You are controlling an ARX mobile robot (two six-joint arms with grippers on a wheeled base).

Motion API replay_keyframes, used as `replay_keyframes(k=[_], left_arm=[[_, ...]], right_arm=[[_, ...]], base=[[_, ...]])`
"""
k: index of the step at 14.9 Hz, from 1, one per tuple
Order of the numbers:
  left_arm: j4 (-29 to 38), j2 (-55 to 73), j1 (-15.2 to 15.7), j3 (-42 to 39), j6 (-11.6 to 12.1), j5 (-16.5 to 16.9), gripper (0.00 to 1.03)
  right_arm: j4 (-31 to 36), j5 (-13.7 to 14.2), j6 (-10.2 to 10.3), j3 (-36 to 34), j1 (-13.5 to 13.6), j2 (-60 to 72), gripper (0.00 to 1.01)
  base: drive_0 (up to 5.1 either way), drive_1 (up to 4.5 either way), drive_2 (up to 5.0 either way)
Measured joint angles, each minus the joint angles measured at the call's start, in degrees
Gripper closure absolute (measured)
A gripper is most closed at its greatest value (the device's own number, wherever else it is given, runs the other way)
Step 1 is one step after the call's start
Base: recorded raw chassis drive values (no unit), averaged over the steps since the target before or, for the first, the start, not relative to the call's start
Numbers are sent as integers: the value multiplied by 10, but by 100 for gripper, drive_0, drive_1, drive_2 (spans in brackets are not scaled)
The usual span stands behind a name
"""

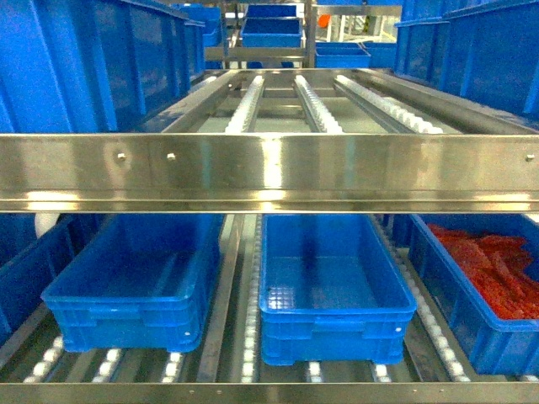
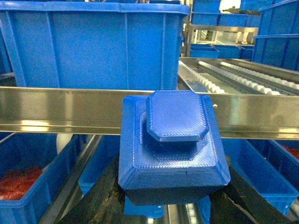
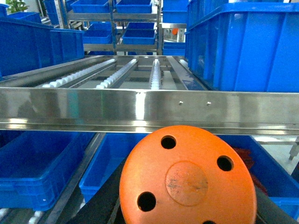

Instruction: Sort blue parts and orange caps into right shelf containers

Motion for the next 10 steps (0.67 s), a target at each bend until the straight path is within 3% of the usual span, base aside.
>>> replay_keyframes(k=[6, 10], left_arm=[[0, 0, 0, 0, 0, 0, 62], [0, 0, 0, 0, 0, -2, 62]], right_arm=[[-1, 0, 0, 0, 0, 0, 57], [-2, -2, 0, 0, 0, 0, 57]], base=[[-497, 248, 248], [0, 0, 0]])
